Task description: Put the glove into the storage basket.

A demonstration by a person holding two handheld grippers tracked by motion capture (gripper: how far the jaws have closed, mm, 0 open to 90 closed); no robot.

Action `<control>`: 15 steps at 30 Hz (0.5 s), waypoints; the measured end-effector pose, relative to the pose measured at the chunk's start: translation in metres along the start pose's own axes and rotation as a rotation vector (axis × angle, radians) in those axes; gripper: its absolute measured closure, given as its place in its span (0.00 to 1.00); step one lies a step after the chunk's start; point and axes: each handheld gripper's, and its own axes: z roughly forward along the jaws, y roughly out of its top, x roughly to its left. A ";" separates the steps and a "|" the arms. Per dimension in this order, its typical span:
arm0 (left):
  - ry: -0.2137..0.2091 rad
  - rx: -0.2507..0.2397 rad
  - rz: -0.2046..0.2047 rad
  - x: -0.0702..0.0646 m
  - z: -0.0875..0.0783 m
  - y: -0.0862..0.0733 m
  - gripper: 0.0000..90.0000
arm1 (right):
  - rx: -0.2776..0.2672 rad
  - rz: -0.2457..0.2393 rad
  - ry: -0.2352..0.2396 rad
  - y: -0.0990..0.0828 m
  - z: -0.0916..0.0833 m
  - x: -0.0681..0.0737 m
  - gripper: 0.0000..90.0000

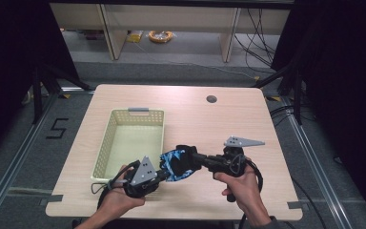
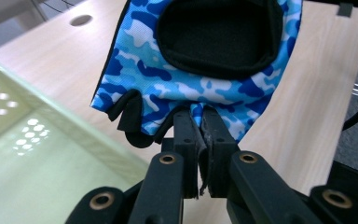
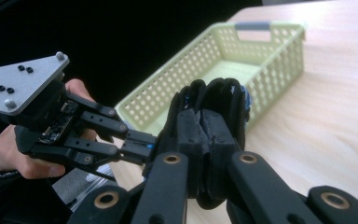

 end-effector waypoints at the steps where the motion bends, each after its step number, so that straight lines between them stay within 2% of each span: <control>1: 0.007 -0.012 -0.010 0.003 -0.003 0.001 0.95 | 0.000 -0.006 0.007 0.006 0.004 0.004 0.97; 2: 0.016 -0.001 0.008 0.008 -0.007 0.002 0.94 | -0.004 -0.027 0.006 0.010 0.007 0.005 0.97; 3: 0.016 -0.008 0.000 0.011 -0.008 0.002 0.94 | 0.002 -0.019 0.012 0.014 0.009 0.009 0.97; 4: 0.022 -0.002 -0.011 0.015 -0.012 0.002 0.94 | 0.000 -0.035 0.016 0.017 0.012 0.010 0.97; 5: 0.035 0.000 -0.005 0.021 -0.015 0.003 0.94 | 0.017 -0.031 0.016 0.024 0.018 0.016 0.97; 7: 0.042 0.000 -0.006 0.024 -0.017 0.002 0.94 | 0.014 -0.041 0.019 0.027 0.022 0.018 0.97; 8: 0.051 -0.003 -0.017 0.026 -0.019 0.002 0.94 | 0.011 -0.057 0.028 0.031 0.028 0.019 0.97; 10: 0.067 0.008 -0.024 0.034 -0.025 -0.002 0.94 | 0.028 -0.061 0.032 0.039 0.039 0.025 0.97; 11: 0.067 0.008 -0.024 0.034 -0.025 -0.002 0.94 | 0.028 -0.061 0.032 0.039 0.039 0.025 0.97; 14: 0.088 0.013 -0.030 0.041 -0.032 -0.008 0.94 | 0.040 -0.075 0.048 0.047 0.057 0.032 0.98; 15: 0.087 0.008 -0.039 0.044 -0.034 -0.010 0.94 | 0.040 -0.075 0.048 0.047 0.057 0.032 0.98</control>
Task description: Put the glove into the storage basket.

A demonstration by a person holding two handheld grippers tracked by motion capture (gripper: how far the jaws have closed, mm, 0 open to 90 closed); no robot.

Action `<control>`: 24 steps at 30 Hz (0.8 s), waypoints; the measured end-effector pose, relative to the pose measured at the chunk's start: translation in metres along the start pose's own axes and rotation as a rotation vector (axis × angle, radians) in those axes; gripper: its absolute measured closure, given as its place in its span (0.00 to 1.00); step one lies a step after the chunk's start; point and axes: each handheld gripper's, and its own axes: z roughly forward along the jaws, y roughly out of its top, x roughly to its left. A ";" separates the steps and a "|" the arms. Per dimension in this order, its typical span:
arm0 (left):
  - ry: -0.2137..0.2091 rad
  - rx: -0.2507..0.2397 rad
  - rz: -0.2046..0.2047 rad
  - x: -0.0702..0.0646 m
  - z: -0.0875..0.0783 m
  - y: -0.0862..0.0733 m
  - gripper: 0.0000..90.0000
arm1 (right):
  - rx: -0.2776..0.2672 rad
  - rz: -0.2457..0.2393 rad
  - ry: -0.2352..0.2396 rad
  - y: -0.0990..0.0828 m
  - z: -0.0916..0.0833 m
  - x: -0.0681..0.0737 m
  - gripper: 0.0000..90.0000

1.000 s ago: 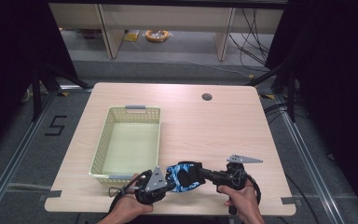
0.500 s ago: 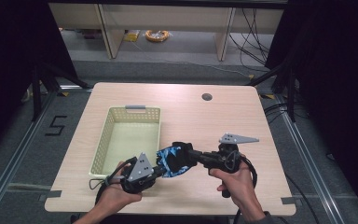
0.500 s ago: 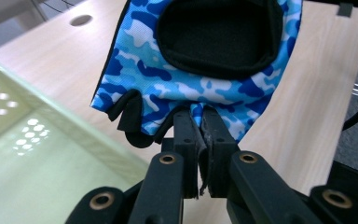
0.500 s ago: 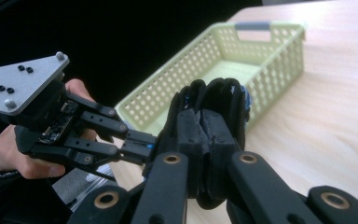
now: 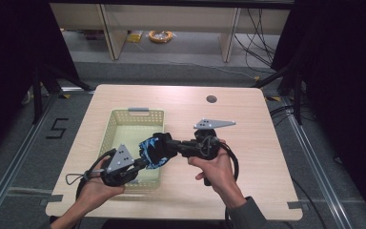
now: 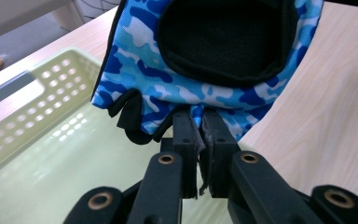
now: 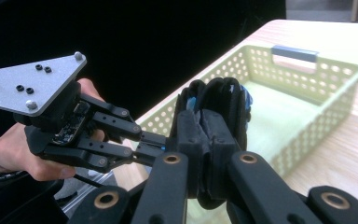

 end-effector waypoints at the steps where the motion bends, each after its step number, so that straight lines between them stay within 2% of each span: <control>1: 0.008 0.011 0.001 0.003 -0.003 -0.002 0.94 | 0.010 0.006 0.001 0.002 0.005 0.002 0.97; 2: 0.015 0.013 0.000 0.006 -0.005 -0.004 0.94 | 0.011 -0.012 0.014 0.005 0.015 0.004 0.97; 5: 0.029 0.022 -0.005 0.014 -0.013 -0.009 0.94 | 0.028 0.005 0.014 0.007 0.021 0.007 0.97; 6: 0.039 0.023 -0.004 0.016 -0.015 -0.010 0.94 | 0.019 -0.016 0.030 0.009 0.027 0.006 0.97; 7: 0.046 0.034 0.000 0.020 -0.019 -0.013 0.94 | 0.024 0.006 0.028 0.009 0.031 0.008 0.97; 8: 0.048 0.026 -0.016 0.021 -0.020 -0.015 0.94 | 0.017 -0.007 0.041 0.010 0.038 0.008 0.97; 9: 0.051 0.040 -0.003 0.024 -0.022 -0.016 0.94 | 0.024 0.008 0.044 0.010 0.042 0.009 0.98; 10: 0.060 0.053 -0.004 0.029 -0.026 -0.021 0.94 | 0.026 0.016 0.055 0.011 0.050 0.009 0.97; 12: 0.064 0.060 -0.014 0.031 -0.028 -0.023 0.94 | 0.028 0.025 0.061 0.010 0.054 0.010 0.97; 16: 0.070 0.087 -0.002 0.041 -0.033 -0.032 0.93 | 0.031 0.041 0.072 0.008 0.069 0.009 0.97; 17: 0.074 0.085 -0.014 0.042 -0.033 -0.034 0.93 | 0.031 0.049 0.075 0.007 0.074 0.008 0.97; 18: 0.072 0.110 -0.001 0.045 -0.035 -0.036 0.93 | 0.033 0.050 0.075 0.006 0.078 0.007 0.97; 22: 0.074 0.135 -0.005 0.052 -0.034 -0.044 0.93 | 0.040 0.069 0.070 -0.001 0.092 0.003 0.97; 23: 0.074 0.133 -0.033 0.052 -0.032 -0.047 0.93 | 0.040 0.069 0.070 -0.001 0.092 0.003 0.97; 24: 0.065 0.138 -0.016 0.054 -0.031 -0.048 0.93 | 0.045 0.077 0.071 -0.003 0.096 0.003 0.97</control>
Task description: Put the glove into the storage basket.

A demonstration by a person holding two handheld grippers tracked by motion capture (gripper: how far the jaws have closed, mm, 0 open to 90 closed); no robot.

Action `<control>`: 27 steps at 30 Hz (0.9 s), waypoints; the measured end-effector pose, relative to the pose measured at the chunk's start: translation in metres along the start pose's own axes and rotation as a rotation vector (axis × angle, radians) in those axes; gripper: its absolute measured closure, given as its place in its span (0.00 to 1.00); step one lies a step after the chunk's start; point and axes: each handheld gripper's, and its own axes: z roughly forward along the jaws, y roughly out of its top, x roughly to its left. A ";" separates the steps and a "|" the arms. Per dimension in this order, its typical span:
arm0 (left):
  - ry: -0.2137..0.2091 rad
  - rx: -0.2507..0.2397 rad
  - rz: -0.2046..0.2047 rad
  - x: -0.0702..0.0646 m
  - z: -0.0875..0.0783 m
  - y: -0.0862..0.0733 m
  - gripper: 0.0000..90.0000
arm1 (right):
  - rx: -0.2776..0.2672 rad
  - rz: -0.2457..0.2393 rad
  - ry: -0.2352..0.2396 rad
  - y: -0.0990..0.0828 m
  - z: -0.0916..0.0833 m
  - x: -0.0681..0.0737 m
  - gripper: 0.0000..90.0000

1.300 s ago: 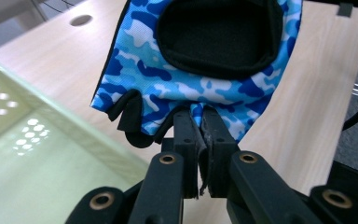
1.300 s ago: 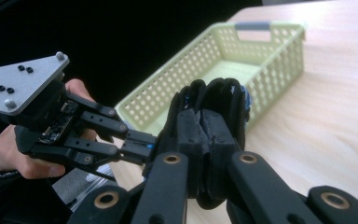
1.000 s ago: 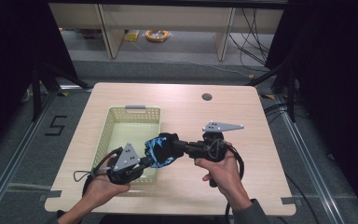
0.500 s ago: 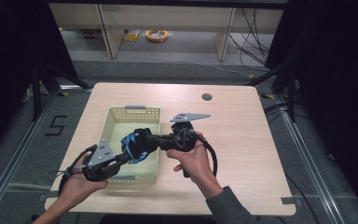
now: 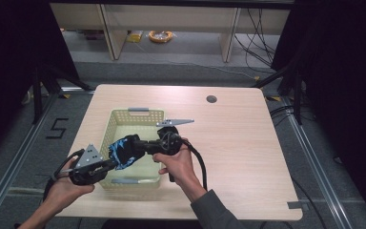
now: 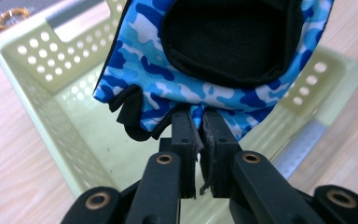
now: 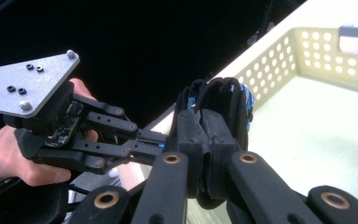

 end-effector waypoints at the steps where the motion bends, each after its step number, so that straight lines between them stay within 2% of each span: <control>1: 0.001 0.007 -0.025 0.000 0.001 -0.002 0.93 | 0.004 0.015 0.005 -0.001 0.002 0.000 0.97; 2: 0.004 0.004 -0.018 0.002 0.003 -0.004 0.93 | 0.004 0.015 -0.002 -0.002 0.005 -0.001 0.97; 4: -0.001 0.040 -0.002 0.005 0.003 -0.007 0.92 | 0.011 0.038 0.010 -0.006 0.013 -0.002 0.97; 5: 0.000 0.029 -0.026 0.004 0.004 -0.009 0.92 | 0.011 0.038 0.010 -0.006 0.013 -0.002 0.97; 7: 0.002 0.043 -0.010 0.007 0.003 -0.010 0.92 | 0.008 0.043 0.010 -0.009 0.018 -0.004 0.97; 8: 0.010 0.039 -0.025 0.007 0.003 -0.012 0.92 | 0.000 0.049 0.009 -0.010 0.021 -0.004 0.97; 9: 0.009 0.047 -0.020 0.008 0.002 -0.013 0.92 | 0.001 0.056 0.010 -0.012 0.023 -0.005 0.97; 10: 0.015 0.065 0.002 0.010 0.001 -0.014 0.91 | 0.001 0.058 0.011 -0.013 0.024 -0.006 0.97; 12: 0.014 0.085 0.005 0.010 -0.001 -0.016 0.91 | -0.002 0.075 0.013 -0.017 0.028 -0.009 0.97; 13: 0.010 0.066 -0.006 0.010 0.000 -0.017 0.90 | -0.003 0.092 0.012 -0.020 0.030 -0.009 0.97; 16: 0.008 0.075 -0.003 0.009 -0.002 -0.016 0.89 | 0.011 0.109 0.015 -0.028 0.036 -0.012 0.97; 17: 0.003 0.074 0.016 0.010 -0.002 -0.015 0.88 | 0.018 0.110 0.005 -0.031 0.037 -0.014 0.97; 18: 0.003 0.058 -0.007 0.008 -0.001 -0.015 0.88 | 0.025 0.116 -0.007 -0.034 0.038 -0.015 0.97; 19: 0.011 0.065 -0.018 0.008 -0.001 -0.014 0.87 | 0.028 0.111 -0.017 -0.035 0.039 -0.016 0.97; 20: 0.006 0.058 0.007 0.009 -0.002 -0.012 0.86 | 0.033 0.110 -0.040 -0.038 0.040 -0.018 0.97; 21: 0.006 0.064 0.013 0.009 -0.002 -0.011 0.86 | 0.033 0.110 -0.040 -0.038 0.040 -0.018 0.97; 22: 0.000 0.053 -0.019 0.006 -0.002 -0.010 0.86 | 0.036 0.101 -0.048 -0.039 0.039 -0.019 0.97; 23: 0.006 0.053 0.007 0.006 -0.003 -0.008 0.86 | 0.039 0.107 -0.058 -0.039 0.037 -0.018 0.97; 24: 0.001 0.047 0.011 0.006 -0.002 -0.007 0.85 | 0.050 0.096 -0.088 -0.039 0.034 -0.017 0.97; 25: 0.001 0.041 -0.001 0.004 -0.003 -0.006 0.85 | 0.050 0.096 -0.088 -0.039 0.034 -0.017 0.97; 26: 0.000 0.044 0.019 0.004 -0.003 -0.005 0.85 | 0.052 0.093 -0.088 -0.040 0.032 -0.018 0.97; 27: -0.003 0.037 -0.005 0.002 -0.003 -0.005 0.85 | 0.055 0.090 -0.101 -0.040 0.031 -0.019 0.97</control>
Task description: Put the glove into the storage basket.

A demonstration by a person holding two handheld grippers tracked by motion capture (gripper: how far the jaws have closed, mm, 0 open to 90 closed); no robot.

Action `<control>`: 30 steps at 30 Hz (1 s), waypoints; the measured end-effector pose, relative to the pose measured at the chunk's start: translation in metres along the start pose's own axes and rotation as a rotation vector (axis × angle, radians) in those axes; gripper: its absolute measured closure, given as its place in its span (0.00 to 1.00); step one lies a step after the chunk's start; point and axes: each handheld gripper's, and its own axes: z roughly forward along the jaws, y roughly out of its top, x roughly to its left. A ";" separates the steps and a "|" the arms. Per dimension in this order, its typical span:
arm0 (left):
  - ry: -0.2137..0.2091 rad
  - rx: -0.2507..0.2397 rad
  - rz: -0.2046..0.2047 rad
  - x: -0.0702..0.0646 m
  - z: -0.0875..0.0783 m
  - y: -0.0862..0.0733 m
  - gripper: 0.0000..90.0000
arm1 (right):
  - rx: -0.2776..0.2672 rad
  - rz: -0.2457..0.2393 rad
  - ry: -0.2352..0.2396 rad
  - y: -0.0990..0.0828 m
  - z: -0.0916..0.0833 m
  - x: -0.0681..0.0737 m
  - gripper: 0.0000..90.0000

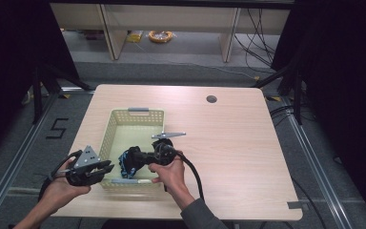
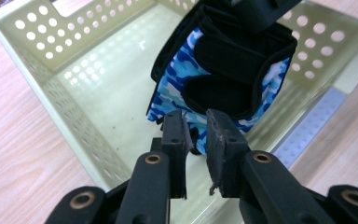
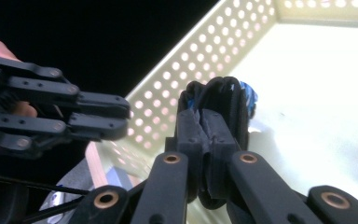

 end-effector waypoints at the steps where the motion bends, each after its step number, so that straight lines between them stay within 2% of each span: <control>1: 0.005 0.007 0.011 0.000 0.000 0.001 0.85 | 0.004 -0.005 -0.013 -0.002 -0.002 -0.003 0.97; 3: 0.000 0.001 0.003 -0.002 0.001 0.001 0.85 | 0.007 -0.002 -0.018 -0.004 -0.003 -0.004 0.97; 6: -0.006 -0.001 0.007 -0.003 0.002 0.001 0.84 | 0.029 -0.008 -0.061 -0.007 -0.006 -0.005 0.97; 9: -0.009 -0.002 0.002 -0.004 0.002 0.000 0.84 | 0.045 -0.020 -0.056 -0.010 -0.007 -0.007 0.97; 10: -0.011 0.000 -0.014 -0.005 0.002 0.000 0.83 | 0.056 -0.013 -0.057 -0.011 -0.007 -0.007 0.97; 11: -0.011 0.005 0.013 -0.003 0.001 0.000 0.83 | 0.065 -0.025 -0.070 -0.011 -0.007 -0.007 0.97; 12: -0.014 0.006 0.016 -0.004 0.001 0.000 0.82 | 0.076 -0.033 -0.098 -0.012 -0.006 -0.005 0.97; 16: -0.020 0.002 -0.016 -0.007 0.002 -0.001 0.79 | 0.115 -0.068 -0.101 -0.014 -0.003 -0.004 0.97; 18: -0.024 -0.008 -0.017 -0.008 0.002 -0.001 0.77 | 0.122 -0.077 -0.126 -0.015 -0.004 -0.003 0.97; 19: -0.027 -0.007 -0.005 -0.008 0.001 -0.001 0.77 | 0.128 -0.074 -0.127 -0.015 -0.004 -0.003 0.97; 20: -0.030 -0.002 -0.028 -0.010 0.001 -0.001 0.76 | 0.132 -0.077 -0.129 -0.015 -0.004 -0.002 0.97; 22: -0.027 -0.009 -0.007 -0.009 0.001 0.000 0.74 | 0.139 -0.081 -0.136 -0.015 -0.005 -0.002 0.97; 23: -0.019 -0.011 -0.036 -0.011 0.001 -0.001 0.74 | 0.145 -0.085 -0.142 -0.015 -0.005 -0.002 0.97; 24: -0.018 -0.010 -0.027 -0.011 0.001 0.000 0.73 | 0.146 -0.105 -0.151 -0.015 -0.005 -0.003 0.97; 26: -0.021 -0.012 -0.038 -0.011 0.001 0.000 0.72 | 0.160 -0.100 -0.156 -0.016 -0.006 -0.002 0.96; 27: -0.028 -0.010 -0.020 -0.010 0.001 0.000 0.72 | 0.163 -0.102 -0.155 -0.017 -0.006 -0.002 0.96; 29: -0.048 0.008 -0.034 -0.012 0.001 0.000 0.70 | 0.162 -0.097 -0.137 -0.018 -0.007 -0.003 0.96; 30: -0.044 -0.003 -0.034 -0.013 0.002 0.000 0.69 | 0.167 -0.101 -0.144 -0.018 -0.008 -0.002 0.96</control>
